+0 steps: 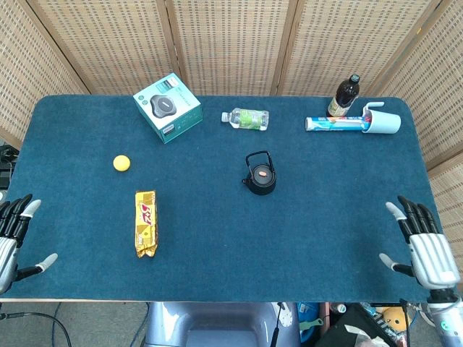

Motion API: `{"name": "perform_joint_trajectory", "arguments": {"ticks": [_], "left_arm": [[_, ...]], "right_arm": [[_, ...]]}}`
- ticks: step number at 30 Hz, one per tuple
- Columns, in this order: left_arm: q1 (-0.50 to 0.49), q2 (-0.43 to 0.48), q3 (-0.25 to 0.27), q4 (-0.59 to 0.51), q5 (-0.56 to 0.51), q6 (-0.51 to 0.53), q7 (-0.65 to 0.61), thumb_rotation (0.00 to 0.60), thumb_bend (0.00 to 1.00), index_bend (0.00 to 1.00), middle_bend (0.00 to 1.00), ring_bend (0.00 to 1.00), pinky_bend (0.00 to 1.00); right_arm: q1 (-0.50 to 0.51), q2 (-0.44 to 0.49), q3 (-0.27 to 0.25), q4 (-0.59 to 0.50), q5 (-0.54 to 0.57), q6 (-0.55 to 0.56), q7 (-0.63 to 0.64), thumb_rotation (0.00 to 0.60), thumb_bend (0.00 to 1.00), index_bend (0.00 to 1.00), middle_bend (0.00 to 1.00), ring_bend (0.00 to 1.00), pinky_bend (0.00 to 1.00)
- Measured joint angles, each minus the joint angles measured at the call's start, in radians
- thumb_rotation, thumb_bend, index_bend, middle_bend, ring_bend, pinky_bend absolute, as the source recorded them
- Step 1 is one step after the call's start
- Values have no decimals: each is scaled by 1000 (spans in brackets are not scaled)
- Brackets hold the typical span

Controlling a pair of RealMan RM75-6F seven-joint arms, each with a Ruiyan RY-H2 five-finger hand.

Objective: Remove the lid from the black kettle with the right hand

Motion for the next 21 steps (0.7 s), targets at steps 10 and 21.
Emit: {"name": "perform_joint_trajectory", "arguments": {"ticks": [10, 21], "left_arm": [[-26, -21, -18, 17, -41, -46, 21, 600, 145, 0, 0, 0, 0], [-39, -22, -35, 32, -79, -65, -2, 600, 145, 0, 0, 0, 0]], "right_arm": [[293, 7, 165, -52, 240, -320, -4, 600, 422, 362, 0, 0, 0], [563, -211, 284, 54, 697, -477, -241, 600, 500, 443, 0, 0, 0]]}}
